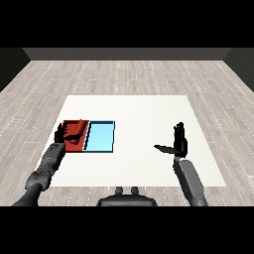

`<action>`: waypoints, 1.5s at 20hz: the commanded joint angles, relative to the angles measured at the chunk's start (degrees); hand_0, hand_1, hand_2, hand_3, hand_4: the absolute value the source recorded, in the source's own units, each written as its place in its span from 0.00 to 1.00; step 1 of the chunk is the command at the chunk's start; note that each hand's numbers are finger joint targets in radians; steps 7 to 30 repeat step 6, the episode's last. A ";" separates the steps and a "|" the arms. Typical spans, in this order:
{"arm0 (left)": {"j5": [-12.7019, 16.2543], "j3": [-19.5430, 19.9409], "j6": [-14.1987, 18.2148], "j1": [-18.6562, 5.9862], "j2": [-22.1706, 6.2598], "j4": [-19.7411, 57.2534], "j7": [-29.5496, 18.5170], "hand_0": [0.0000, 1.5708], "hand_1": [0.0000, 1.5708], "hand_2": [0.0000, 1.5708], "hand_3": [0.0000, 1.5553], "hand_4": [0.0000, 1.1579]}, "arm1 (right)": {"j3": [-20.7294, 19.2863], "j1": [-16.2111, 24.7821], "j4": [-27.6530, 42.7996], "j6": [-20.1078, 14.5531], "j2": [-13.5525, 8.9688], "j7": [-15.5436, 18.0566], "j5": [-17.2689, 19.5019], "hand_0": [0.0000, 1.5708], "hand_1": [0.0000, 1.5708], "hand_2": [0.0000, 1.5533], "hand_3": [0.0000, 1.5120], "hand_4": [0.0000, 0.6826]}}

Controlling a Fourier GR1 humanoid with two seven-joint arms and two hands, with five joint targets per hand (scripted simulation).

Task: Pick the red can and put it in the red box

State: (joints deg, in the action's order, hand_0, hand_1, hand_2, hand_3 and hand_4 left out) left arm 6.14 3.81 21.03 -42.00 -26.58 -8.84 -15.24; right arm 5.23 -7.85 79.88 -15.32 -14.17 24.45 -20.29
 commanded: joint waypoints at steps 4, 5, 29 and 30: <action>4.99 3.56 -9.98 2.12 2.34 -11.53 -13.30 0.70 0.70 0.74 0.00 0.00 | 1.98 2.61 6.04 2.63 -0.90 -1.84 -0.20 0.00 0.00 0.00 0.00 0.00; 6.91 4.77 -11.72 2.26 4.01 -14.35 -15.65 0.00 0.00 0.00 0.00 0.00 | 1.81 1.06 4.22 2.63 -0.43 -0.49 0.14 0.00 0.00 0.00 0.00 0.00; 6.82 4.15 -13.18 5.06 3.67 -16.33 -16.90 0.00 0.00 0.00 0.00 0.00 | 1.48 2.69 7.09 3.33 -1.63 -1.75 -0.57 0.00 0.00 0.00 0.00 0.00; 6.82 4.15 -13.18 5.06 3.67 -16.33 -16.90 0.00 0.00 0.00 0.00 0.00 | 1.48 2.69 7.09 3.33 -1.63 -1.75 -0.57 0.00 0.00 0.00 0.00 0.00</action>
